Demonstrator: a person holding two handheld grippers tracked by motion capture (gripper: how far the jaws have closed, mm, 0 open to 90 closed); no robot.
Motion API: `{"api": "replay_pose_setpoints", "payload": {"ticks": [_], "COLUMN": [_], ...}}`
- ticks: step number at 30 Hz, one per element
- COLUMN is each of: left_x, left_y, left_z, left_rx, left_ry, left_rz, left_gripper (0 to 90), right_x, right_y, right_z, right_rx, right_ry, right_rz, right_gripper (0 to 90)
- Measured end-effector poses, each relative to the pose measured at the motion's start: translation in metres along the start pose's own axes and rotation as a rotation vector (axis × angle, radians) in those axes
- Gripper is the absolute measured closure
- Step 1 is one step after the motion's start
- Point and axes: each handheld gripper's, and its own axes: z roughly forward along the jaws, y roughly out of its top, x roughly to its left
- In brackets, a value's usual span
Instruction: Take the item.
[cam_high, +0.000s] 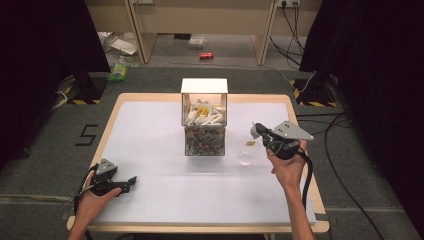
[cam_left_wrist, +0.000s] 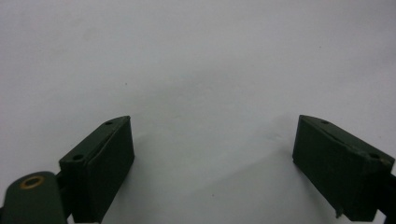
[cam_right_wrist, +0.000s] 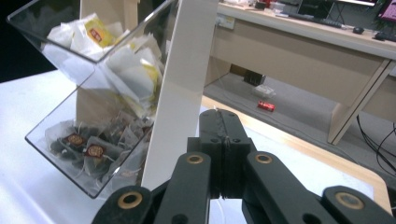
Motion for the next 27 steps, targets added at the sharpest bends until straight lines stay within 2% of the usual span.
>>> {"api": "replay_pose_setpoints", "payload": {"ticks": [14,27], "left_x": [0.000,0.000], "left_y": [0.000,0.000], "left_z": [0.000,0.000], "left_rx": [-0.002,-0.002], "left_ry": [-0.001,-0.001], "left_rz": [-0.003,-0.003], "left_gripper": [11.9,11.9], "right_x": [0.003,0.003], "right_y": [-0.025,-0.040], "right_z": [0.015,0.028], "right_rx": [0.077,0.126], "right_ry": [0.018,0.027], "right_rz": [0.014,0.023], "right_gripper": [90.0,90.0]}}
